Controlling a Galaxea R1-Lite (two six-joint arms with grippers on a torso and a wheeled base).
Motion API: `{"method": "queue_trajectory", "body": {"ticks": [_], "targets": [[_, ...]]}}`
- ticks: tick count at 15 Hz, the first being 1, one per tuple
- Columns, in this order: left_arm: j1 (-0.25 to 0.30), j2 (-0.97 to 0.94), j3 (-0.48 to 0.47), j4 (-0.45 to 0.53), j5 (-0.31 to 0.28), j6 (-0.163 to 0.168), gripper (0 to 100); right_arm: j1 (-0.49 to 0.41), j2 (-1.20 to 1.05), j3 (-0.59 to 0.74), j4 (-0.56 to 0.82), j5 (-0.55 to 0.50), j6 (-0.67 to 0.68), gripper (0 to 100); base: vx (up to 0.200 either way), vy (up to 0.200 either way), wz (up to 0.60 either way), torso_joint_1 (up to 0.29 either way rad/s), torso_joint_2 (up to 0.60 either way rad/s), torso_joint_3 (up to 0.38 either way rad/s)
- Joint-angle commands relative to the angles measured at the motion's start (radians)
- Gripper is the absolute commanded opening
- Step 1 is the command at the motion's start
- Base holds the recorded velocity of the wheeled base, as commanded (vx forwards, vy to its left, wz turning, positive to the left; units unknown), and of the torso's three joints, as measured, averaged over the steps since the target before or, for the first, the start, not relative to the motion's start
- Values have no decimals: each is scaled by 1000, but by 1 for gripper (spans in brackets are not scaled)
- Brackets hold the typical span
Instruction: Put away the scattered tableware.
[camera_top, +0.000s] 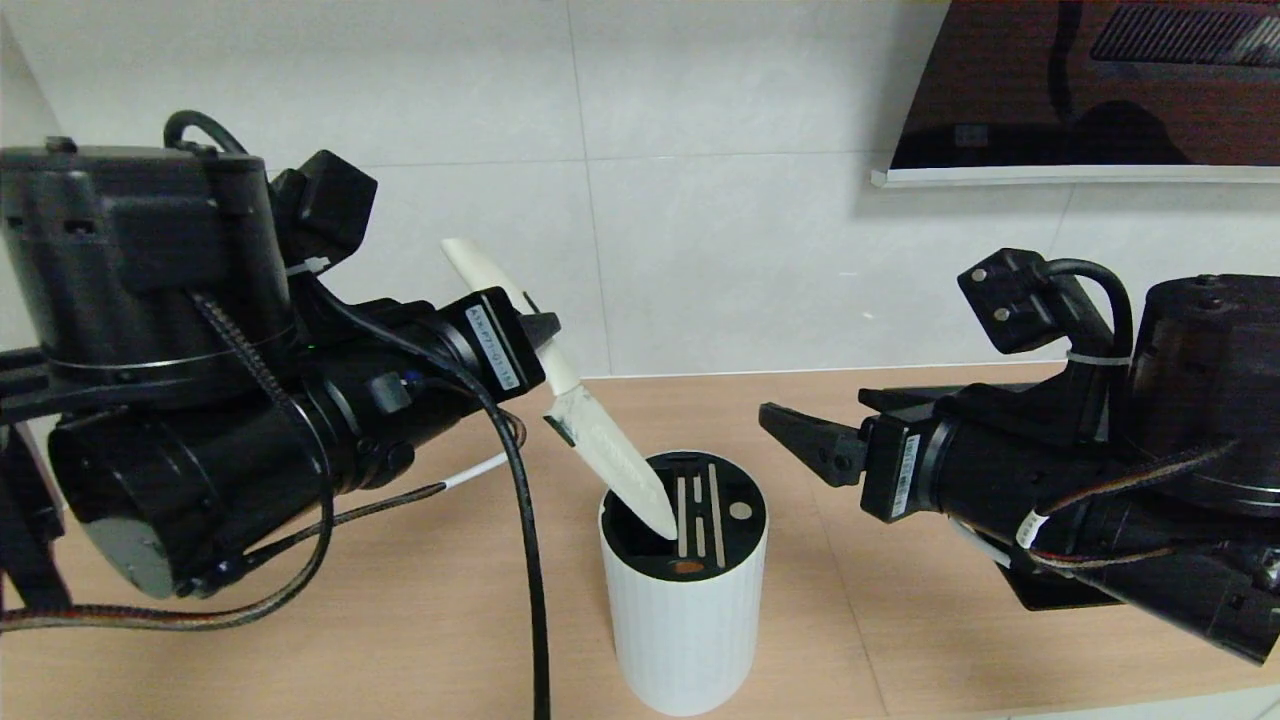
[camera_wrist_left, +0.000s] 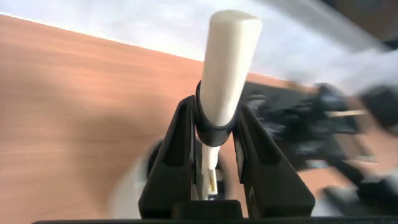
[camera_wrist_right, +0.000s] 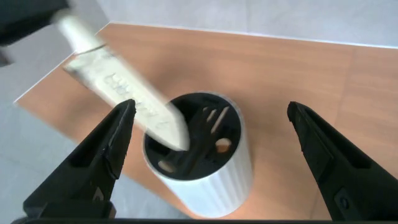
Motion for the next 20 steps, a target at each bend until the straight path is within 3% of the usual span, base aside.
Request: {"method": "queue_trajectory", "body": {"ticks": [1,3,4,5,7,15,20], "targets": [[-15,-42,-18,13,29,89,0,-3,-2,2,0,0,0,100,0,0,0,0,0,0],[-36,-19,-45,5,104,177,0,-12,-3,2,0,0,-1,100,0,0,0,0,0,0],[-42,-13,-53,7,118,186,0,-12,-3,2,0,0,-1,100,0,0,0,0,0,0],[-62,10,-90,5,191,223,0,-18,-5,2,0,0,-1,100,0,0,0,0,0,0],[-122,21,-116,5,266,259,0,-23,-8,2,0,-3,-9,100,0,0,0,0,0,0],[-225,90,-107,-53,389,258,0,-27,0,5,0,-3,-14,100,0,0,0,0,0,0],[-240,119,-88,-53,391,255,0,-29,1,6,0,-3,-14,100,0,0,0,0,0,0]]}}
